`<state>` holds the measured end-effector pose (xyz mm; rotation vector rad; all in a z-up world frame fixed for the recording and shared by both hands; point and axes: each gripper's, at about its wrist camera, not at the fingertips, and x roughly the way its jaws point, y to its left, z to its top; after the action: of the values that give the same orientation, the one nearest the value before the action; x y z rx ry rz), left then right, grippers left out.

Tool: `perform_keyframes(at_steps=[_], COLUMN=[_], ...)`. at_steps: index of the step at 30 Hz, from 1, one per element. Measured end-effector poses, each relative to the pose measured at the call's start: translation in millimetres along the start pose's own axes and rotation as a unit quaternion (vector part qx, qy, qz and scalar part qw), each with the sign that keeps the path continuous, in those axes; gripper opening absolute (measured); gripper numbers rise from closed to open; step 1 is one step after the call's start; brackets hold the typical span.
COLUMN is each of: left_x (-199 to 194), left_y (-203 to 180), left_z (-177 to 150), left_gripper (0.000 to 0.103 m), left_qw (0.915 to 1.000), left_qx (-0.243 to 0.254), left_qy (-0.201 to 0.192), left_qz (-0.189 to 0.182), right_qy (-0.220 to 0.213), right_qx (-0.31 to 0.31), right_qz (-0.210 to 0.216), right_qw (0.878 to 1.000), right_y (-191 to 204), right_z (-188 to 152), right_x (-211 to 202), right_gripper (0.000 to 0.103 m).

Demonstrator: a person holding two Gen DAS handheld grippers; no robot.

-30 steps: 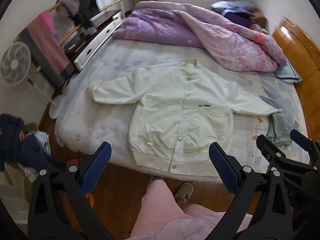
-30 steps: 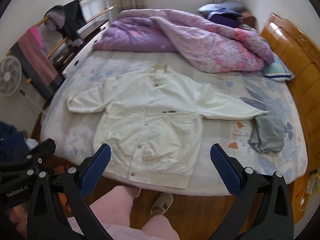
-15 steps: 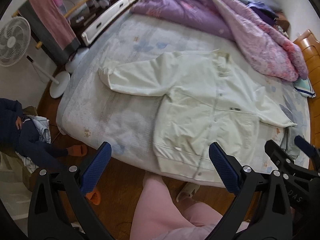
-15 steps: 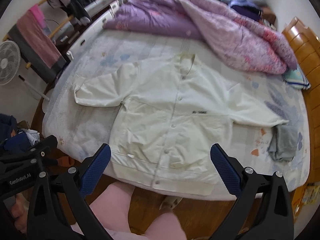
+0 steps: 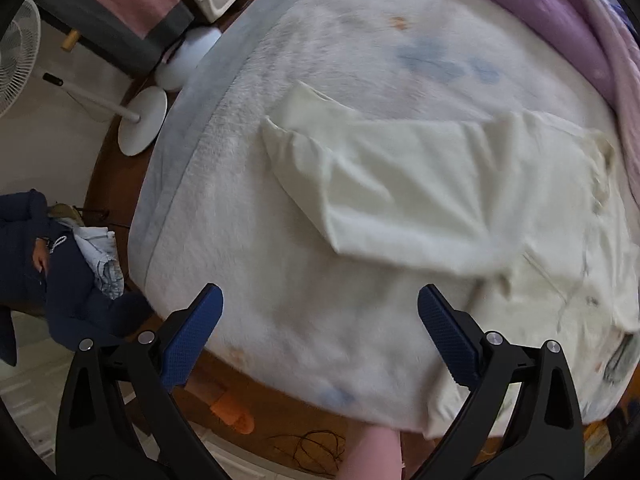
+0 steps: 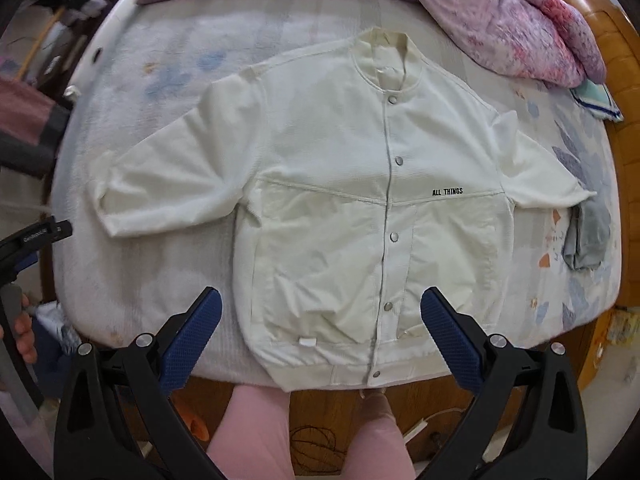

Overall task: Fold large clothes
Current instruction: 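Move the left tool down to the cuff of the sleeve nearest it, then close the left tool on the sleeve cuff and lift it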

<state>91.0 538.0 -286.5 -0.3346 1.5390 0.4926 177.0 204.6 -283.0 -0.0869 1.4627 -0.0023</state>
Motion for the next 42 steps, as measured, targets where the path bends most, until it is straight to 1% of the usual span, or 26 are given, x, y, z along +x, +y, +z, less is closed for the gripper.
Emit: perform_keyframes(at_steps=[3, 6, 8, 9, 11, 12, 13, 15, 18, 20, 22, 25, 27, 28, 29, 30, 31, 32, 33, 34, 35, 36, 37, 39, 40, 42], left_x=[34, 72, 109, 121, 155, 162, 164, 164, 141, 123, 105, 80, 73, 72, 67, 68, 72, 76, 84, 92, 96, 104, 110, 127, 140, 168], left_y=[17, 15, 10, 7, 5, 7, 9, 19, 55, 83, 111, 154, 177, 188, 191, 198, 202, 205, 206, 206, 207, 208, 206, 201, 200, 198], left_z=[40, 70, 93, 100, 113, 117, 119, 120, 112, 104, 95, 81, 72, 66, 57, 53, 49, 47, 44, 40, 32, 22, 16, -1, -9, -20], left_gripper=[0.098, 0.098, 0.098, 0.098, 0.097, 0.097, 0.088, 0.062, 0.050, 0.045, 0.034, 0.034, 0.034, 0.034, 0.034, 0.033, 0.033, 0.033, 0.040, 0.066, 0.084, 0.098, 0.098, 0.098, 0.098, 0.098], left_qw=[0.9998, 0.9997, 0.9995, 0.9993, 0.9978, 0.9982, 0.9986, 0.9987, 0.9946, 0.9893, 0.9854, 0.9793, 0.9734, 0.9707, 0.9691, 0.9676, 0.9664, 0.9665, 0.9665, 0.9638, 0.9583, 0.9477, 0.9402, 0.9218, 0.9080, 0.8759], left_qx=[-0.016, -0.010, 0.000, 0.004, 0.008, 0.002, -0.001, -0.012, -0.079, -0.121, -0.151, -0.188, -0.214, -0.228, -0.237, -0.243, -0.248, -0.250, -0.253, -0.260, -0.273, -0.298, -0.317, -0.361, -0.386, -0.430], left_qy=[0.007, 0.024, 0.032, 0.035, 0.065, 0.059, 0.053, 0.050, 0.023, 0.007, -0.020, -0.059, -0.068, -0.066, -0.063, -0.063, -0.063, -0.053, -0.034, -0.017, -0.006, 0.003, 0.009, 0.035, 0.051, 0.079], left_qz=[-0.008, 0.000, -0.007, -0.009, 0.000, -0.004, -0.009, 0.001, -0.063, -0.081, -0.076, -0.048, -0.047, -0.038, -0.029, -0.025, -0.023, -0.023, -0.031, -0.057, -0.086, -0.115, -0.124, -0.136, -0.154, -0.205], right_qy=[0.022, 0.046, 0.063, 0.071, 0.086, 0.090, 0.093, 0.096, 0.094, 0.092, 0.085, 0.064, 0.053, 0.055, 0.057, 0.060, 0.070, 0.082, 0.097, 0.109, 0.113, 0.113, 0.111, 0.111, 0.115, 0.124], right_qx=[0.011, 0.026, 0.040, 0.046, 0.056, 0.058, 0.061, 0.070, 0.082, 0.079, 0.068, 0.045, 0.026, 0.012, 0.005, -0.005, -0.010, -0.010, -0.005, 0.009, 0.020, 0.024, 0.024, 0.012, 0.007, 0.011], right_qz=[0.002, -0.013, -0.007, -0.005, -0.010, -0.014, -0.017, -0.028, -0.026, -0.026, -0.023, -0.006, 0.015, 0.028, 0.037, 0.054, 0.068, 0.072, 0.075, 0.086, 0.103, 0.116, 0.129, 0.116, 0.103, 0.096], right_qw=[1.000, 0.999, 0.997, 0.996, 0.995, 0.994, 0.994, 0.992, 0.992, 0.992, 0.994, 0.997, 0.998, 0.998, 0.998, 0.997, 0.995, 0.994, 0.992, 0.990, 0.988, 0.986, 0.985, 0.987, 0.988, 0.988], right_y=[6, 7, 4, 2, -2, -4, -6, -15, -24, -26, -25, -19, -13, -7, -4, 1, 6, 8, 11, 11, 10, 10, 9, 7, 5, 0], right_z=[16, 21, 20, 18, 14, 14, 14, 15, 21, 28, 36, 50, 60, 68, 74, 83, 91, 97, 102, 107, 109, 109, 107, 101, 97, 89], right_x=[19, 35, 44, 49, 55, 57, 60, 63, 66, 67, 69, 78, 92, 106, 115, 128, 141, 150, 158, 165, 166, 164, 162, 158, 158, 161], right_gripper=[0.095, 0.095, 0.095, 0.095, 0.095, 0.095, 0.095, 0.095, 0.095, 0.095, 0.095, 0.095, 0.095, 0.092, 0.086, 0.071, 0.061, 0.059, 0.059, 0.059, 0.059, 0.060, 0.061, 0.061, 0.062, 0.064])
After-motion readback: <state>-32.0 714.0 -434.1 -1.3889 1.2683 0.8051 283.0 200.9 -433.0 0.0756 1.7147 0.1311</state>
